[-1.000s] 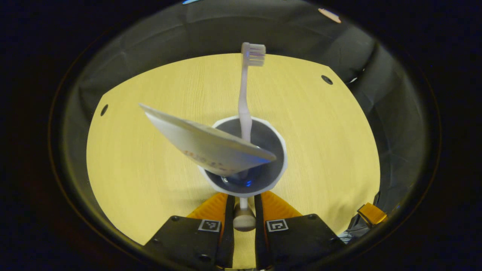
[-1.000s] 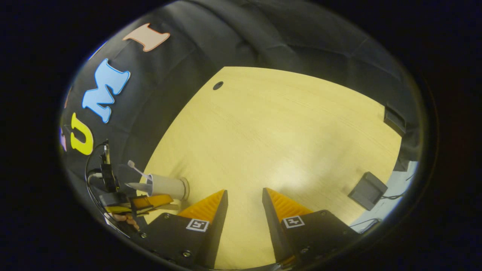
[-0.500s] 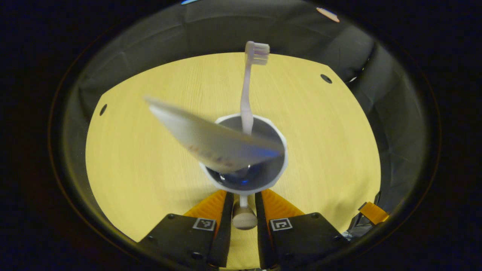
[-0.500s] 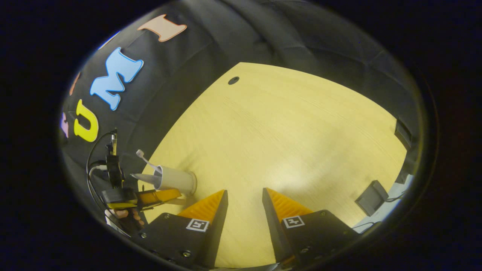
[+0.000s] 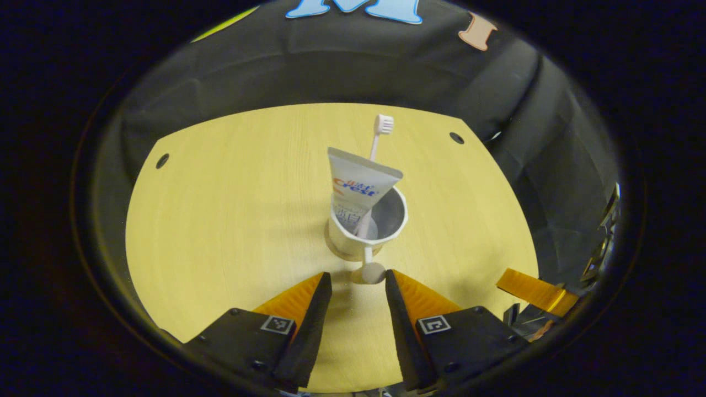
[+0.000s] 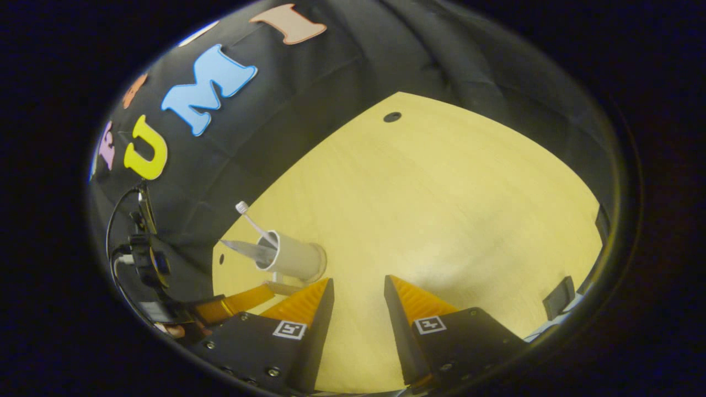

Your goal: Put the toothbrush and toothpaste on the desktop into the cup, then pick up the cup and place it on the coaster on the desktop.

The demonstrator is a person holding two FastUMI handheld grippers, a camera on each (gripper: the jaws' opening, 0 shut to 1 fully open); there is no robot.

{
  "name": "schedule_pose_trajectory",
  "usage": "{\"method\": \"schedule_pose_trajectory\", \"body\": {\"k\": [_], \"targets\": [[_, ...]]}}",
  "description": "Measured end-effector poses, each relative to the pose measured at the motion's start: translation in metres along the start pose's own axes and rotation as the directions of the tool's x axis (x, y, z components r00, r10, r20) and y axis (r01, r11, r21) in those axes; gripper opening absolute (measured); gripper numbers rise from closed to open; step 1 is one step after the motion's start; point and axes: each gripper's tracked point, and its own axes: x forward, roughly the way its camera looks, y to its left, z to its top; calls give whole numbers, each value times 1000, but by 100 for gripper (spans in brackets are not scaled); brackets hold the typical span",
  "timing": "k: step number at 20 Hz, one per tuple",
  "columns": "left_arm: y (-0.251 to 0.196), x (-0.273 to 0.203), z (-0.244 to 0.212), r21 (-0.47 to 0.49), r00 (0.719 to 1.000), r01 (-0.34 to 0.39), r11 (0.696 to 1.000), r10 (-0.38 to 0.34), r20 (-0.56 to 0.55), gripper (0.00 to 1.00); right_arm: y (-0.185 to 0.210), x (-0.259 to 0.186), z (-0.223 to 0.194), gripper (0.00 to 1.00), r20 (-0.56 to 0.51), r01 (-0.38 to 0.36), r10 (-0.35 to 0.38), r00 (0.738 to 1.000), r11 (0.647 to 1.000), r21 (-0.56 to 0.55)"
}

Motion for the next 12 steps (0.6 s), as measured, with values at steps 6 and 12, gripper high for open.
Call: {"method": "schedule_pose_trajectory", "body": {"k": [6,12], "targets": [[49,-95,19,-61,958,8,998,9,285,70,84,-42,41,56,219,-14,66,973,973,-231],[72,-227,85,-17,763,-20,1000,27,646,72,173,-114,96,56,499,56,189,846,898,-436]]}}
